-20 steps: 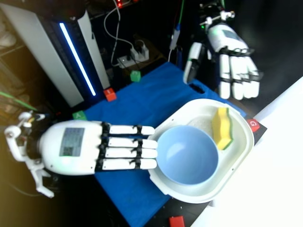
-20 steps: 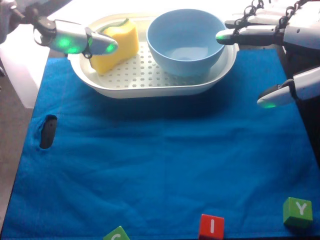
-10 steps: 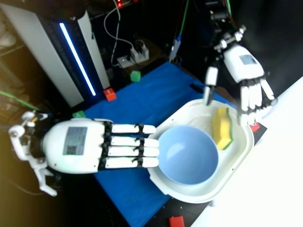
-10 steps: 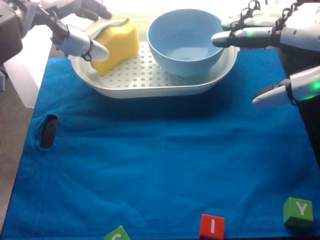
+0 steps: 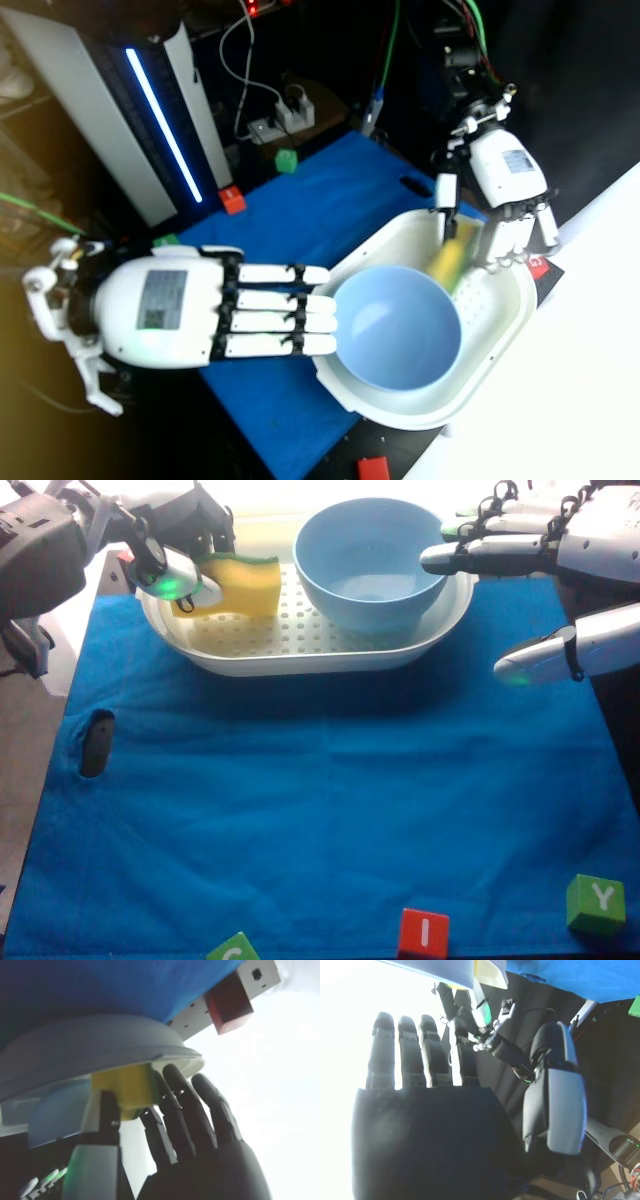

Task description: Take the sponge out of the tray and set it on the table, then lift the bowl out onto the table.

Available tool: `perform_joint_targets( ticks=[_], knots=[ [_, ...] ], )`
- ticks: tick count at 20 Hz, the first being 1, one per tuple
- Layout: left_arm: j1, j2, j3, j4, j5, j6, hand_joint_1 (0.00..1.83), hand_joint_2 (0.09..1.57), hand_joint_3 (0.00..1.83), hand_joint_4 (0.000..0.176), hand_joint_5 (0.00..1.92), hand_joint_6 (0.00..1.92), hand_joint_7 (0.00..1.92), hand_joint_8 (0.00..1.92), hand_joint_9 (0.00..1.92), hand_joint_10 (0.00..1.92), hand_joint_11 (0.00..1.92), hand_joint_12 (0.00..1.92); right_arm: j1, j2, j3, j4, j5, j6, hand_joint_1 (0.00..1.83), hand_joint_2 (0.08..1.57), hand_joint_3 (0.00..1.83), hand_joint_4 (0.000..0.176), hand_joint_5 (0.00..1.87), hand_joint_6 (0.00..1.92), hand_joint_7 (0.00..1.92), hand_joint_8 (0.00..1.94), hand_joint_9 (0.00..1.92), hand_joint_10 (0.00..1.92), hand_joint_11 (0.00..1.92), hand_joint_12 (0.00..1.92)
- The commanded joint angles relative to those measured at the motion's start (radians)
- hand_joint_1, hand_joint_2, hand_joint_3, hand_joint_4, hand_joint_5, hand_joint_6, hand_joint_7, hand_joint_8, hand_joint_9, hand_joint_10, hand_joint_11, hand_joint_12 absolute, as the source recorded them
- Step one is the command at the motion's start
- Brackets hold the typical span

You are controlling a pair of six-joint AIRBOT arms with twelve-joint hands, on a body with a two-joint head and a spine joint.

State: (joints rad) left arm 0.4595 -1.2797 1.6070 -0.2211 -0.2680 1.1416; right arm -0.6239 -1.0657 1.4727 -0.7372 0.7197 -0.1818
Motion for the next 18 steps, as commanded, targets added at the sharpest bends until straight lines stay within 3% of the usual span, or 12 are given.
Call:
perform_joint_targets(
  ticks=[1,4,5,6,8,9,10,12,13,14,16,18],
  knots=[
    [-0.030,0.016,-0.011,0.015,-0.163,0.000,1.24,1.19,0.00,0.000,0.86,0.91,0.86,1.45,0.89,1.42,0.83,1.66,0.013,-0.002,0.003,0.057,0.083,0.002,0.29,1.10,0.01,0.136,0.13,0.00,0.08,0.00,0.00,0.00,0.00,0.00],
    [-0.074,0.093,-0.114,0.091,-0.268,-0.001,1.24,1.16,0.00,0.000,0.84,1.02,0.97,1.19,0.96,1.01,0.72,1.50,0.013,-0.003,0.002,0.057,0.083,0.002,0.31,1.11,0.01,0.127,0.12,0.00,0.06,0.00,0.00,0.00,0.00,0.00],
    [-0.084,0.133,-0.164,0.121,-0.319,-0.001,1.34,1.15,0.01,0.000,0.79,1.09,0.92,1.09,0.93,1.22,0.69,1.39,0.013,-0.003,0.001,0.057,0.083,0.002,0.31,1.10,0.01,0.129,0.11,0.00,0.08,0.01,0.00,0.00,0.00,0.00],
    [-0.089,0.160,-0.197,0.147,-0.346,-0.006,1.36,1.14,0.00,0.000,0.80,1.11,0.92,1.05,0.94,1.24,0.72,1.30,0.013,-0.003,-0.001,0.057,0.083,0.002,0.31,1.10,0.01,0.128,0.11,0.00,0.08,0.01,0.00,0.00,0.00,0.00],
    [-0.090,0.231,-0.264,0.291,-0.394,-0.141,1.27,1.10,0.00,0.000,0.94,0.88,1.10,0.96,1.11,0.82,0.97,1.34,0.013,-0.003,-0.006,0.058,0.083,0.003,0.30,1.12,0.01,0.116,0.14,0.01,0.08,0.01,0.01,0.00,0.00,0.00],
    [-0.084,0.258,-0.283,0.380,-0.413,-0.243,1.37,1.08,0.00,0.000,0.93,0.87,1.11,0.76,1.07,1.05,0.92,1.29,0.013,-0.003,-0.007,0.060,0.083,0.005,0.35,1.12,0.01,0.103,0.16,0.02,0.10,0.01,0.02,0.01,0.00,0.00],
    [-0.060,0.284,-0.302,0.434,-0.450,-0.334,1.29,1.05,0.00,0.000,1.04,0.75,1.21,0.72,1.11,0.83,0.93,1.33,0.013,-0.003,-0.008,0.060,0.083,0.011,0.35,1.12,0.01,0.102,0.17,0.01,0.11,0.01,0.03,0.01,0.00,0.00],
    [-0.008,0.339,-0.345,0.491,-0.510,-0.433,1.28,1.06,0.00,0.000,1.04,0.74,1.18,0.83,1.11,0.73,0.83,1.37,0.012,-0.002,-0.009,0.060,0.083,0.020,0.35,1.13,0.00,0.095,0.17,0.01,0.12,0.01,0.03,0.01,0.00,0.00],
    [0.014,0.367,-0.369,0.519,-0.535,-0.474,1.37,1.06,0.01,0.000,1.01,0.76,1.13,0.81,1.03,1.02,0.78,1.37,0.012,0.000,-0.009,0.060,0.083,0.023,0.35,1.13,0.00,0.090,0.17,0.01,0.11,0.00,0.03,0.01,0.00,0.00],
    [0.036,0.403,-0.402,0.561,-0.556,-0.518,1.39,1.05,0.00,0.000,1.10,0.58,1.14,0.80,1.04,1.08,0.75,1.39,0.011,0.002,-0.009,0.060,0.083,0.026,0.40,1.12,0.00,0.087,0.18,0.01,0.10,0.00,0.03,0.00,0.00,0.00],
    [0.065,0.448,-0.448,0.621,-0.578,-0.575,1.39,1.07,0.00,0.000,0.96,0.88,1.11,0.77,1.01,1.10,0.78,1.21,0.011,0.004,-0.009,0.061,0.083,0.028,0.43,1.12,0.00,0.080,0.18,0.01,0.10,0.00,0.03,0.00,0.00,0.00],
    [0.087,0.464,-0.468,0.700,-0.598,-0.684,1.26,1.07,0.00,0.000,1.04,0.79,1.14,0.86,1.14,0.71,0.93,1.19,0.009,0.004,-0.008,0.063,0.083,0.029,0.33,1.14,0.01,0.073,0.18,0.00,0.09,0.00,0.02,0.00,0.00,0.00]
  ],
)
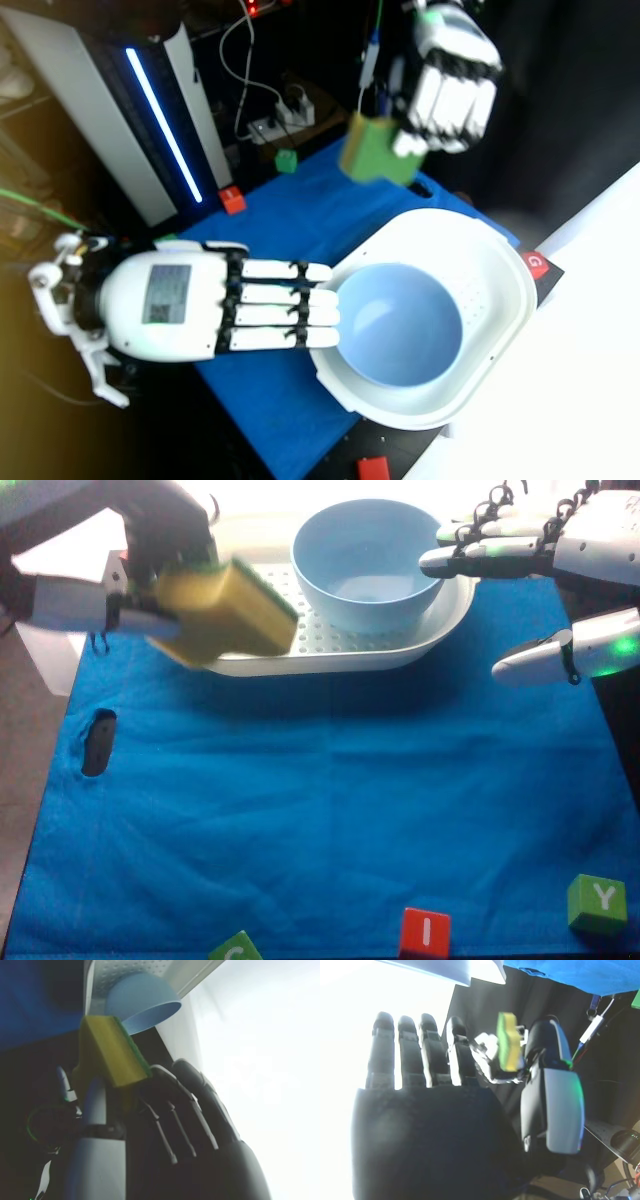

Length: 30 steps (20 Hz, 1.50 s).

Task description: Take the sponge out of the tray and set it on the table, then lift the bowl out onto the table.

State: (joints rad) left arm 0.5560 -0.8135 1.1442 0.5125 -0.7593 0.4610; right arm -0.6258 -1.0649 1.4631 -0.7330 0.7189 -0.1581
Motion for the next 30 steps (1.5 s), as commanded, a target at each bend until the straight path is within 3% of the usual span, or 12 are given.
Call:
perform_joint_targets(
  ticks=[1,3,6,7,10,11,14,19,22,24,26,30],
  knots=[
    [-0.006,-0.002,-0.008,0.002,-0.107,-0.047,1.24,1.10,0.01,0.000,0.99,0.86,1.03,1.04,1.11,0.73,0.94,1.27,0.010,0.003,0.001,0.060,0.083,0.005,0.38,1.13,0.00,0.078,0.18,0.00,0.10,0.01,0.03,0.01,0.00,0.00],
    [0.012,0.003,-0.030,0.049,-0.098,-0.073,1.25,1.08,0.00,0.000,1.10,0.69,1.03,1.05,1.10,0.81,0.98,1.21,0.010,0.001,0.002,0.060,0.082,0.005,0.43,1.12,0.00,0.089,0.18,0.00,0.13,0.01,0.04,0.01,0.01,0.00],
    [0.040,0.013,-0.057,0.085,-0.075,-0.076,1.38,1.10,0.00,0.000,0.87,1.02,1.02,0.92,0.99,1.15,0.84,1.27,0.010,-0.002,0.004,0.060,0.081,0.005,0.37,1.13,0.00,0.087,0.16,0.00,0.11,0.00,0.01,0.00,0.00,0.00],
    [0.046,0.014,-0.058,0.086,-0.061,-0.076,1.28,1.13,0.00,0.000,0.87,0.95,1.02,1.10,0.97,0.98,0.83,1.30,0.010,-0.002,0.004,0.060,0.081,0.005,0.41,1.13,0.00,0.084,0.17,0.00,0.11,0.00,0.01,0.00,0.00,0.00],
    [0.060,0.014,-0.045,0.076,-0.006,-0.076,0.82,0.97,0.00,0.000,0.59,0.03,0.72,0.09,0.70,0.30,0.44,1.08,0.009,-0.002,0.004,0.060,0.080,0.005,0.44,1.14,0.00,0.082,0.18,0.01,0.13,0.01,0.05,0.01,0.00,0.00],
    [0.067,0.016,-0.043,0.075,0.004,-0.076,0.76,0.95,0.00,0.056,0.49,0.00,0.61,0.02,0.62,0.10,0.32,0.98,0.009,-0.002,0.004,0.060,0.080,0.005,0.42,1.14,0.00,0.083,0.17,0.00,0.13,0.00,0.05,0.01,0.00,0.00],
    [0.097,0.029,-0.043,0.045,0.014,-0.063,0.66,0.94,0.00,0.108,0.38,0.00,0.49,0.00,0.51,0.00,0.15,1.11,0.004,-0.003,0.003,0.059,0.080,0.005,0.39,1.16,0.01,0.083,0.17,0.00,0.14,0.01,0.06,0.01,0.01,0.00],
    [0.110,0.042,-0.042,-0.075,-0.003,0.053,0.74,0.91,0.00,0.063,0.40,0.00,0.41,0.00,0.41,0.00,0.00,1.11,0.000,-0.003,0.006,0.066,0.080,0.005,0.46,1.15,0.00,0.077,0.19,0.01,0.14,0.00,0.06,0.00,0.01,0.01],
    [0.122,0.043,-0.044,-0.221,-0.053,0.185,0.67,0.87,0.00,0.129,0.37,0.00,0.34,0.00,0.36,0.01,0.00,1.14,0.000,-0.004,0.026,0.074,0.080,0.005,0.58,1.10,0.00,0.091,0.19,0.00,0.14,0.00,0.07,0.00,0.02,0.01],
    [0.129,0.042,-0.051,-0.311,-0.084,0.286,0.76,0.87,0.00,0.095,0.32,0.00,0.29,0.00,0.27,0.01,0.00,0.87,0.007,-0.027,0.044,0.084,0.080,0.005,0.67,1.05,0.00,0.070,0.24,0.01,0.17,0.00,0.08,0.00,0.00,0.00],
    [0.136,0.036,-0.060,-0.408,-0.109,0.398,0.66,0.89,0.00,0.104,0.31,0.00,0.24,0.00,0.20,0.00,0.00,0.61,0.016,-0.060,0.072,0.098,0.080,0.005,0.61,1.06,0.00,0.074,0.22,0.00,0.14,0.00,0.06,0.00,0.00,0.00],
    [0.207,0.005,-0.051,-0.530,-0.196,0.427,0.70,0.90,0.00,0.148,0.27,0.00,0.21,0.00,0.16,0.00,0.00,0.41,0.052,-0.134,0.131,0.107,0.080,0.005,0.60,1.04,0.00,0.135,0.16,0.00,0.12,0.00,0.03,0.00,0.00,0.00]
  ],
)
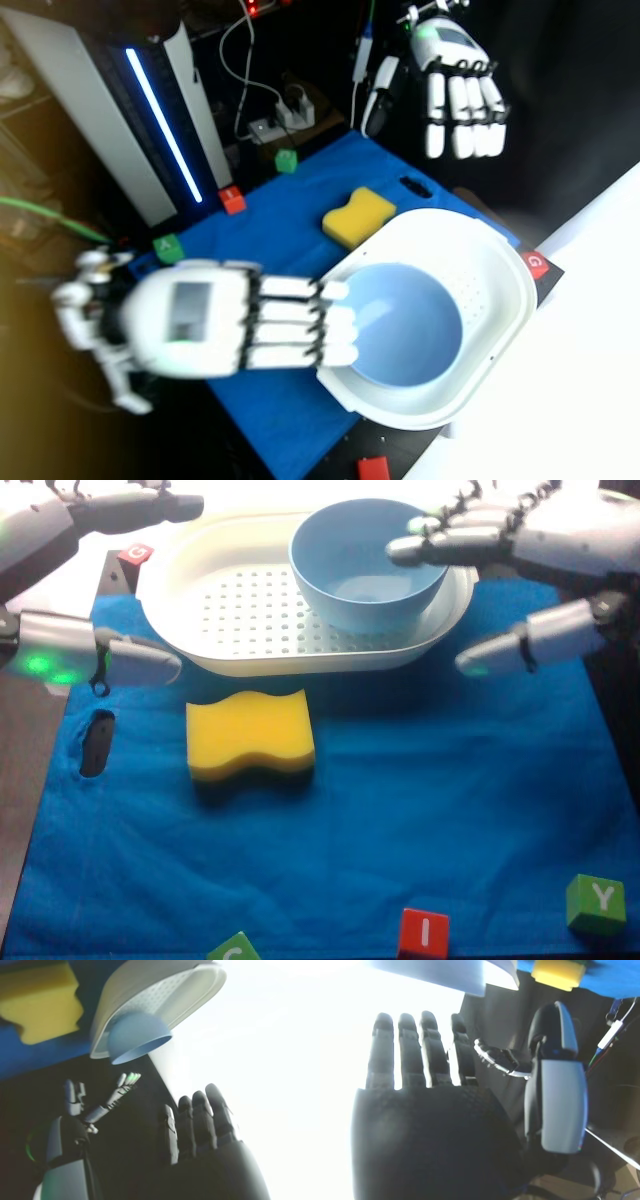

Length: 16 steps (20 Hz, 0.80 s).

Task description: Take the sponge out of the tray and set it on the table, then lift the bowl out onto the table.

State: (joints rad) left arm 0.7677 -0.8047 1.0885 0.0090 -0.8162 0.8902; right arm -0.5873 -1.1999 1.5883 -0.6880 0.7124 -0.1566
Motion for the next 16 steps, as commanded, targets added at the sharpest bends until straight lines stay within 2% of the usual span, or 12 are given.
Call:
perform_joint_targets(
  ticks=[1,2,3,4,5,9,10,11,12,13,16],
  knots=[
    [0.008,-0.009,0.006,-0.041,-0.149,-0.002,0.70,0.90,0.00,0.148,0.27,0.00,0.21,0.00,0.16,0.00,0.00,0.41,0.018,-0.012,0.017,0.062,0.086,0.005,0.60,1.04,0.00,0.135,0.16,0.00,0.12,0.00,0.03,0.00,0.00,0.00],
    [0.018,-0.012,0.008,-0.052,-0.156,-0.002,0.73,0.90,0.00,0.144,0.29,0.00,0.22,0.00,0.16,0.00,0.00,0.36,0.026,-0.024,0.028,0.062,0.082,0.008,0.61,1.04,0.00,0.125,0.17,0.01,0.13,0.00,0.04,0.00,0.00,0.00],
    [0.024,-0.018,0.010,-0.062,-0.159,-0.002,0.75,0.89,0.00,0.144,0.32,0.01,0.22,0.00,0.17,0.00,0.00,0.41,0.044,-0.039,0.040,0.061,0.070,0.008,0.61,1.03,0.00,0.121,0.17,0.01,0.13,0.00,0.02,0.00,0.00,0.00],
    [0.024,-0.023,0.011,-0.064,-0.159,-0.002,0.78,0.88,0.00,0.141,0.33,0.00,0.22,0.00,0.18,0.00,0.00,0.44,0.054,-0.049,0.049,0.061,0.062,0.008,0.61,1.02,0.00,0.124,0.17,0.00,0.13,0.00,0.02,0.00,0.00,0.00],
    [0.024,-0.025,0.012,-0.065,-0.160,-0.002,0.80,0.87,0.00,0.132,0.33,0.00,0.22,0.00,0.18,0.00,0.00,0.56,0.064,-0.059,0.059,0.061,0.050,0.008,0.62,1.01,0.00,0.126,0.18,0.01,0.14,0.00,0.04,0.01,0.00,0.00],
    [0.025,-0.037,0.019,-0.065,-0.156,-0.003,0.82,0.86,0.00,0.136,0.33,0.00,0.24,0.00,0.19,0.00,0.00,0.59,0.088,-0.114,0.107,0.053,-0.007,0.008,0.64,1.02,0.00,0.121,0.20,0.01,0.13,0.01,0.03,0.00,0.00,0.00],
    [0.025,-0.040,0.020,-0.065,-0.156,-0.003,0.83,0.86,0.00,0.131,0.33,0.00,0.25,0.00,0.20,0.00,0.00,0.61,0.096,-0.123,0.113,0.041,-0.027,0.008,0.65,1.02,0.00,0.116,0.21,0.01,0.15,0.01,0.04,0.01,0.00,0.00],
    [0.025,-0.041,0.021,-0.065,-0.156,-0.003,0.84,0.86,0.00,0.125,0.32,0.00,0.25,0.00,0.20,0.00,0.00,0.59,0.102,-0.134,0.121,0.030,-0.042,0.008,0.61,1.02,0.00,0.114,0.21,0.01,0.17,0.01,0.06,0.01,0.00,0.00],
    [0.025,-0.042,0.022,-0.066,-0.155,-0.004,0.86,0.86,0.00,0.126,0.32,0.00,0.25,0.00,0.19,0.00,0.00,0.57,0.105,-0.145,0.128,0.023,-0.056,0.008,0.60,1.02,0.00,0.117,0.21,0.01,0.18,0.01,0.07,0.01,0.00,0.00],
    [0.025,-0.042,0.022,-0.066,-0.155,-0.005,0.85,0.86,0.00,0.130,0.32,0.00,0.24,0.00,0.19,0.00,0.00,0.56,0.105,-0.155,0.134,0.019,-0.064,0.008,0.58,1.03,0.00,0.112,0.21,0.00,0.18,0.01,0.07,0.01,0.00,0.00],
    [0.025,-0.042,0.024,-0.066,-0.157,-0.009,0.83,0.87,0.00,0.114,0.33,0.00,0.25,0.00,0.23,0.01,0.00,0.65,0.105,-0.181,0.151,0.005,-0.099,0.008,0.47,1.05,0.01,0.102,0.21,0.00,0.17,0.00,0.07,0.01,0.00,0.00]
  ],
)
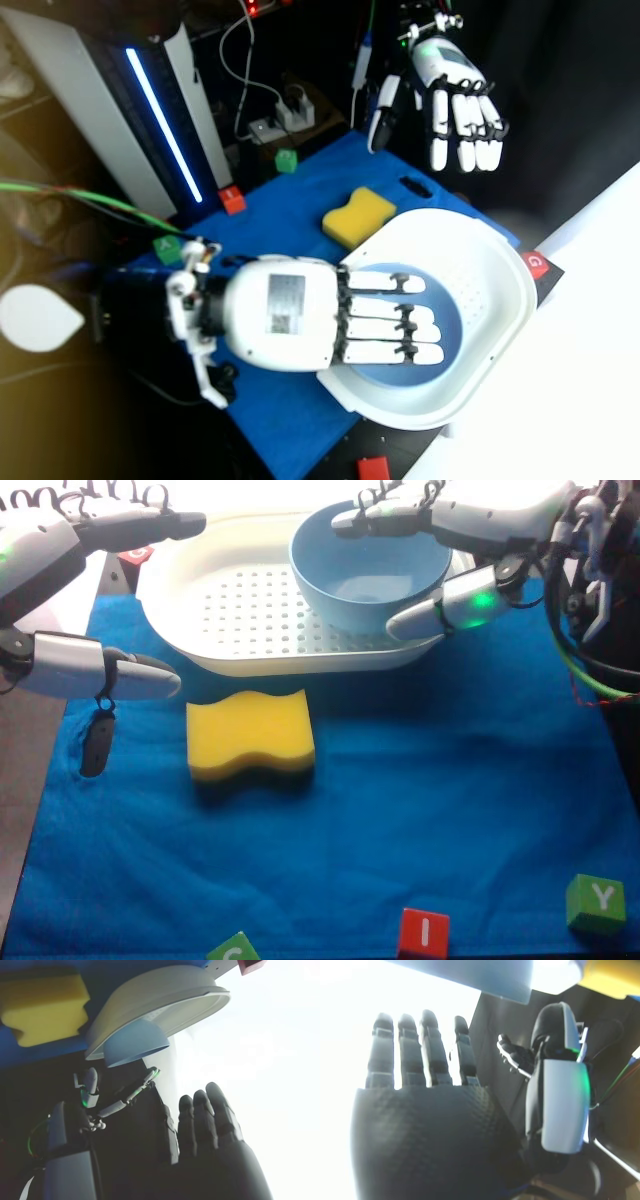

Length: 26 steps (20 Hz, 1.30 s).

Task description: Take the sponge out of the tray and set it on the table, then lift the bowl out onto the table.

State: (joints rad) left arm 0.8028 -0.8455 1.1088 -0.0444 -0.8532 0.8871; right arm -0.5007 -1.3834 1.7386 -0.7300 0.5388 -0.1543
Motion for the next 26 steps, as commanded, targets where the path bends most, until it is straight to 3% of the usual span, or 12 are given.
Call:
perform_joint_targets(
  ticks=[1,6,12,17,18,19,20,21,22,24,25,26],
  knots=[
    [-0.010,-0.002,0.003,-0.013,-0.120,-0.007,0.82,0.87,0.00,0.106,0.34,0.01,0.25,0.00,0.23,0.01,0.00,0.66,0.020,-0.007,0.008,0.042,0.060,0.006,0.47,1.05,0.01,0.113,0.21,0.00,0.17,0.00,0.07,0.01,0.00,0.00],
    [-0.010,-0.008,0.009,-0.012,-0.122,-0.017,0.82,0.88,0.00,0.086,0.36,0.01,0.26,0.00,0.24,0.01,0.00,0.68,0.022,-0.046,0.035,0.019,0.013,0.006,0.56,1.07,0.01,0.133,0.18,0.00,0.13,0.00,0.04,0.00,0.00,0.00],
    [-0.010,-0.015,0.014,-0.006,-0.123,-0.032,0.87,0.87,0.00,0.093,0.36,0.00,0.27,0.00,0.25,0.01,0.00,0.64,0.025,-0.082,0.064,0.005,-0.016,0.006,0.73,1.06,0.00,0.106,0.23,0.01,0.19,0.01,0.10,0.01,0.04,0.02],
    [-0.010,-0.015,0.016,-0.005,-0.125,-0.038,0.81,0.89,0.00,0.082,0.38,0.00,0.29,0.00,0.28,0.01,0.00,0.74,0.025,-0.091,0.073,0.005,-0.023,0.006,0.80,1.12,0.00,0.029,0.39,0.00,0.34,0.00,0.23,0.01,0.18,0.11],
    [-0.009,-0.015,0.016,-0.005,-0.125,-0.039,0.81,0.89,0.00,0.082,0.38,0.00,0.29,0.00,0.28,0.01,0.00,0.74,0.025,-0.091,0.073,0.005,-0.023,0.006,0.80,1.12,0.00,0.029,0.39,0.00,0.34,0.00,0.23,0.01,0.18,0.11],
    [-0.008,-0.016,0.017,-0.005,-0.126,-0.040,0.80,0.90,0.00,0.083,0.38,0.00,0.30,0.00,0.29,0.01,0.00,0.74,0.025,-0.091,0.073,0.005,-0.023,0.006,0.95,1.16,0.00,0.000,0.72,0.02,0.63,0.02,0.49,0.01,0.31,0.39],
    [-0.008,-0.017,0.017,-0.005,-0.126,-0.042,0.80,0.90,0.00,0.083,0.38,0.00,0.30,0.00,0.29,0.01,0.00,0.74,0.025,-0.091,0.073,0.005,-0.023,0.006,0.95,1.16,0.00,0.000,0.72,0.02,0.63,0.02,0.49,0.01,0.31,0.39],
    [-0.006,-0.018,0.018,-0.005,-0.126,-0.045,0.80,0.91,0.00,0.090,0.38,0.00,0.30,0.00,0.29,0.01,0.00,0.75,0.025,-0.091,0.073,0.005,-0.023,0.006,1.17,1.12,0.00,0.000,0.94,0.84,0.94,0.66,0.83,0.02,0.54,0.65],
    [-0.005,-0.018,0.018,-0.005,-0.126,-0.047,0.77,0.92,0.00,0.096,0.36,0.00,0.31,0.00,0.28,0.00,0.00,0.74,0.025,-0.091,0.073,0.005,-0.023,0.006,1.19,1.15,0.00,0.000,0.90,1.05,1.11,1.41,1.19,1.68,1.16,1.72],
    [0.000,-0.020,0.021,-0.005,-0.131,-0.057,0.81,0.93,0.00,0.097,0.34,0.00,0.30,0.00,0.25,0.00,0.00,0.68,0.025,-0.093,0.073,0.005,-0.023,0.006,1.15,1.16,0.00,0.000,0.89,1.10,1.21,1.86,1.47,1.89,1.51,1.91],
    [0.003,-0.021,0.022,-0.005,-0.133,-0.060,0.81,0.93,0.00,0.097,0.34,0.00,0.30,0.00,0.25,0.00,0.00,0.68,0.025,-0.093,0.072,0.004,-0.023,0.006,1.15,1.16,0.00,0.000,0.89,1.10,1.21,1.86,1.47,1.89,1.51,1.91],
    [0.004,-0.022,0.023,-0.005,-0.133,-0.062,0.81,0.93,0.00,0.088,0.34,0.00,0.30,0.00,0.25,0.00,0.00,0.69,0.025,-0.093,0.072,0.003,-0.022,0.006,1.15,1.16,0.00,0.000,0.89,1.10,1.14,1.56,1.35,1.81,1.39,1.92]
  ],
)
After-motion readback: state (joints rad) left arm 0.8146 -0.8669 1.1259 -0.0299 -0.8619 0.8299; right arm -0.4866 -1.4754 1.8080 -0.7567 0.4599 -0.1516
